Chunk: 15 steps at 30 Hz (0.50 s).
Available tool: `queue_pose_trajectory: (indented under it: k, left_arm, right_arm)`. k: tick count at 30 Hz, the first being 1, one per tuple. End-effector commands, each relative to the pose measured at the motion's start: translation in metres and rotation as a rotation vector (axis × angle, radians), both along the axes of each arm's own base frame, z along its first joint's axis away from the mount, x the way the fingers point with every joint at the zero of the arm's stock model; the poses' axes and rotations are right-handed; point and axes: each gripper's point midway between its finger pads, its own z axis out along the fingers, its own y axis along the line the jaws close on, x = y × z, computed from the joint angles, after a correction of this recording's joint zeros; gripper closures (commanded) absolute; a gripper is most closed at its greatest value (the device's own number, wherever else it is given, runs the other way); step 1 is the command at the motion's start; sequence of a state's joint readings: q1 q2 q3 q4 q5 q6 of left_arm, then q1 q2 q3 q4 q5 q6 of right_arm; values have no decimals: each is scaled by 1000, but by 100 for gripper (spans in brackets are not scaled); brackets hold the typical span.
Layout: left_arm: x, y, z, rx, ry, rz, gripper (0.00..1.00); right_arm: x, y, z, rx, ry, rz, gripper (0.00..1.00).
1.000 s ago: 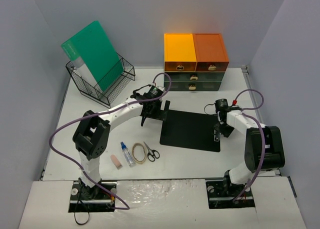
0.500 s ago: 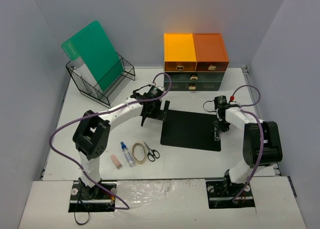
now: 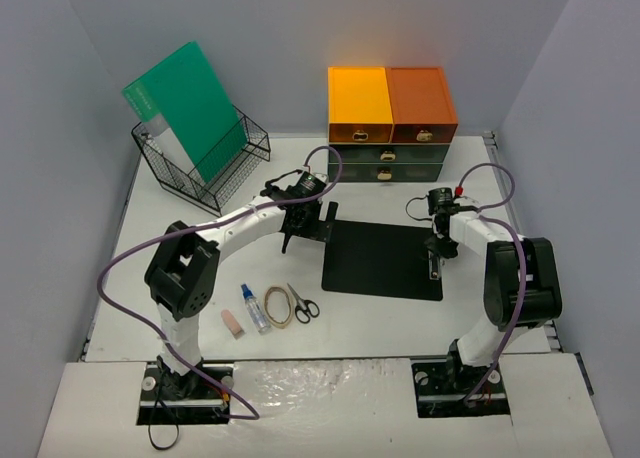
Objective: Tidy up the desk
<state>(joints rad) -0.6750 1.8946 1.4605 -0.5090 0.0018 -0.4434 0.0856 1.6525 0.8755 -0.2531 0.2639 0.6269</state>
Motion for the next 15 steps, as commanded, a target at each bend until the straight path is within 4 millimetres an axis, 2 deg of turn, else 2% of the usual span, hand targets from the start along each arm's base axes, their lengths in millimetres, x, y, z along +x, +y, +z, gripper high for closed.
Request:
queue_pose_trajectory:
  k: [1,8,15]
  left_arm:
    - [7,0,47,-32,-110,-11,3]
    - [6,7,57,-10,-128,-15,3]
    - [6,12,64,7,-144,-15,3]
  right_arm:
    - [-49,27,-55,146,221,62,84]
    - [-44,60,-57,322,188,141,84]
    - [-43,85,-44,404,149,187,90]
